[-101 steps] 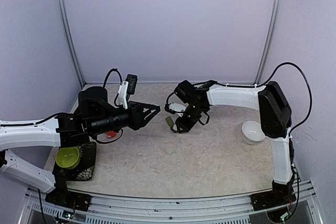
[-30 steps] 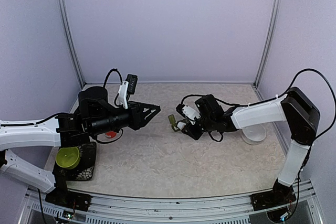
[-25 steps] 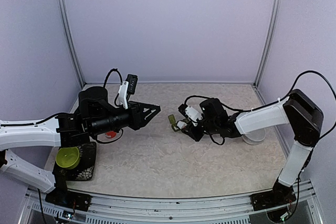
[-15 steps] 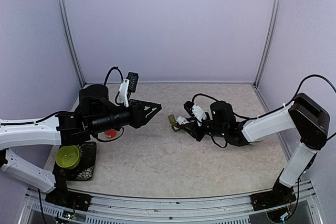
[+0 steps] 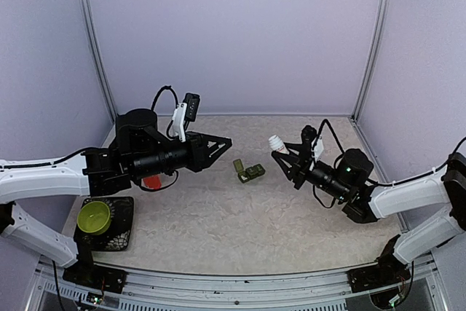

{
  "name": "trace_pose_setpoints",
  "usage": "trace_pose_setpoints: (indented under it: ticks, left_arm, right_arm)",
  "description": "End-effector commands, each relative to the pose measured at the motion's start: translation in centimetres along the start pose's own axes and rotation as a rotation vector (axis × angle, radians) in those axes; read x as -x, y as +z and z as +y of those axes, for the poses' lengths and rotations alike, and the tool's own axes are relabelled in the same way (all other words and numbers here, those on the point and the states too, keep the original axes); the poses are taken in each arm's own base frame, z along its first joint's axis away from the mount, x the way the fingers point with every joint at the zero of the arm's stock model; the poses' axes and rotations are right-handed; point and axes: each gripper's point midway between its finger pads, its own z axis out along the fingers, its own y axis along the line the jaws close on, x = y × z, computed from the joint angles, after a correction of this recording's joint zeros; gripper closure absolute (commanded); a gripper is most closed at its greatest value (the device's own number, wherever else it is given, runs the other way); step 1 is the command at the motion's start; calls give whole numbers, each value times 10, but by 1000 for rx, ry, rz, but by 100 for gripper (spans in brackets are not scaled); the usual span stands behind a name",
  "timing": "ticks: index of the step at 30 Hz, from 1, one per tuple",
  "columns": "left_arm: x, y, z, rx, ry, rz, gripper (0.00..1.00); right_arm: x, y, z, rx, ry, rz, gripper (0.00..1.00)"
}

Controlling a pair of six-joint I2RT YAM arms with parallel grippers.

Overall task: Sort the pills into containers
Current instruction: Close the lid of the pill bottle.

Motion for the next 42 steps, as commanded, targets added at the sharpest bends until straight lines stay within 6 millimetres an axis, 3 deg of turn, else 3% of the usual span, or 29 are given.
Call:
trace_pose_setpoints:
  ticks: [1,17,26,42]
  left_arm:
    - [9,5,-17,-60,-13,-1,79]
    - [10,19,-49,-196,-52,41,79]
    - [5,28,-64,-252,-44,75,79]
    - [-1,32,-63,-246,-42,93,79]
  right_arm:
    - [46,-13,11,30,10,-165,96]
    - [53,-12,70,155,-113,-145,95]
    - [54,-8,81,184,-118,-138,95]
    - [62,-4,89,204,-125,-142,95]
